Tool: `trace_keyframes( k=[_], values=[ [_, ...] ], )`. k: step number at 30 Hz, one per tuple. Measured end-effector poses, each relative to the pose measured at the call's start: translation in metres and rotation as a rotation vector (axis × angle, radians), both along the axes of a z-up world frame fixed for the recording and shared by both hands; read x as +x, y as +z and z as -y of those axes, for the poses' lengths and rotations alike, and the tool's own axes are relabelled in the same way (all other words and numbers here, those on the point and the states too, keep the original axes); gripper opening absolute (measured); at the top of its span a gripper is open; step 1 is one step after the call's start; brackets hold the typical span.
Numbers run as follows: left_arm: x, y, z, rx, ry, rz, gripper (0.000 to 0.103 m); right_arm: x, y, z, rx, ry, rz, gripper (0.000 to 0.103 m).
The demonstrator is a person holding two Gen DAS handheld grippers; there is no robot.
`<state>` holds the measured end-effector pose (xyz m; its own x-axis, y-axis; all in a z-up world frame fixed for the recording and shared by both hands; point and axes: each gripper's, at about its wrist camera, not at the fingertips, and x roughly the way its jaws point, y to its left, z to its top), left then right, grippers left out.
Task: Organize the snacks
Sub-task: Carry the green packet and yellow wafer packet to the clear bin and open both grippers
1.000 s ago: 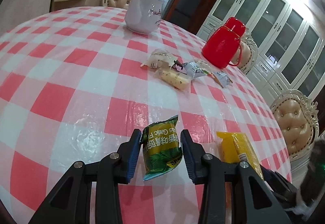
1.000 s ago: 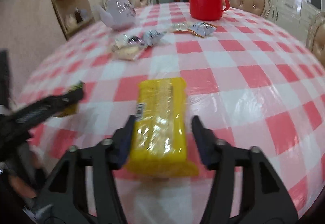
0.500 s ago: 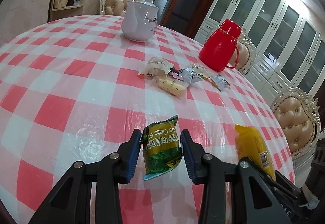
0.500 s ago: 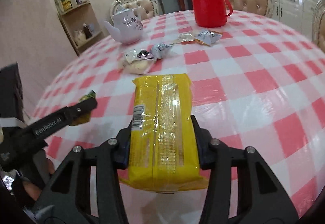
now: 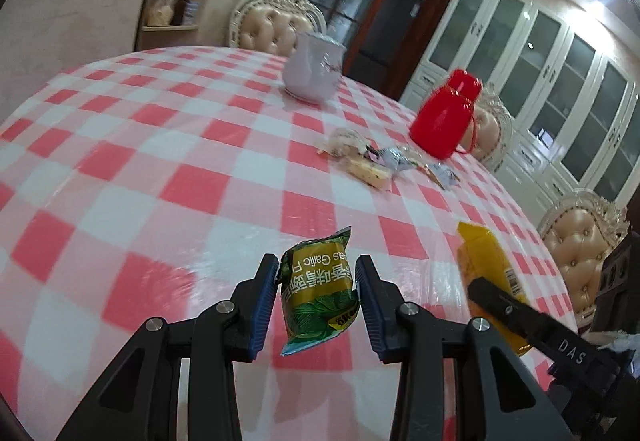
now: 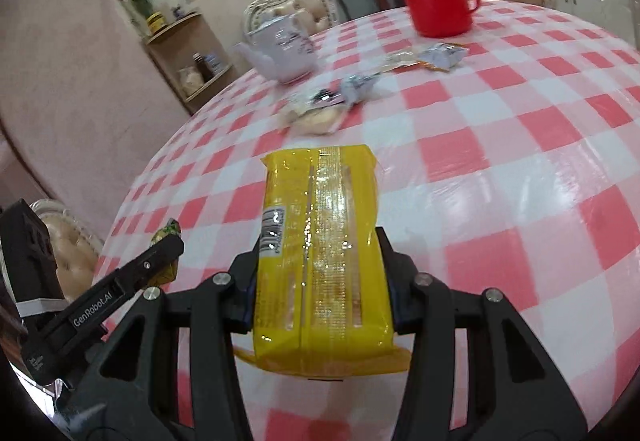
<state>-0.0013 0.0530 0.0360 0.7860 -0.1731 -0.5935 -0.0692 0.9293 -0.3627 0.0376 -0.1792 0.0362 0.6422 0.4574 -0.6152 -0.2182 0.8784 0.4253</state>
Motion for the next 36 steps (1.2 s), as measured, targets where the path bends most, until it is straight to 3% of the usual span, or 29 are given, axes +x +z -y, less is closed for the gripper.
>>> trace_keyframes(
  k=[6,18,27,36],
  values=[
    [-0.025,0.004,-0.01,0.002,0.03,0.028,0.041,-0.019,0.0,-0.017,0.026,0.062,0.002,0.051],
    [-0.075,0.004,-0.032,0.018,0.072,0.006,0.041,-0.045,-0.008,-0.06,0.055,0.223,-0.026,0.051],
    [-0.122,0.007,-0.074,0.023,0.132,-0.008,0.041,-0.072,-0.012,-0.107,0.073,0.383,-0.044,0.051],
    [-0.174,0.012,-0.131,0.018,0.256,0.002,0.041,-0.092,-0.016,-0.156,0.091,0.518,-0.077,0.051]
  ],
)
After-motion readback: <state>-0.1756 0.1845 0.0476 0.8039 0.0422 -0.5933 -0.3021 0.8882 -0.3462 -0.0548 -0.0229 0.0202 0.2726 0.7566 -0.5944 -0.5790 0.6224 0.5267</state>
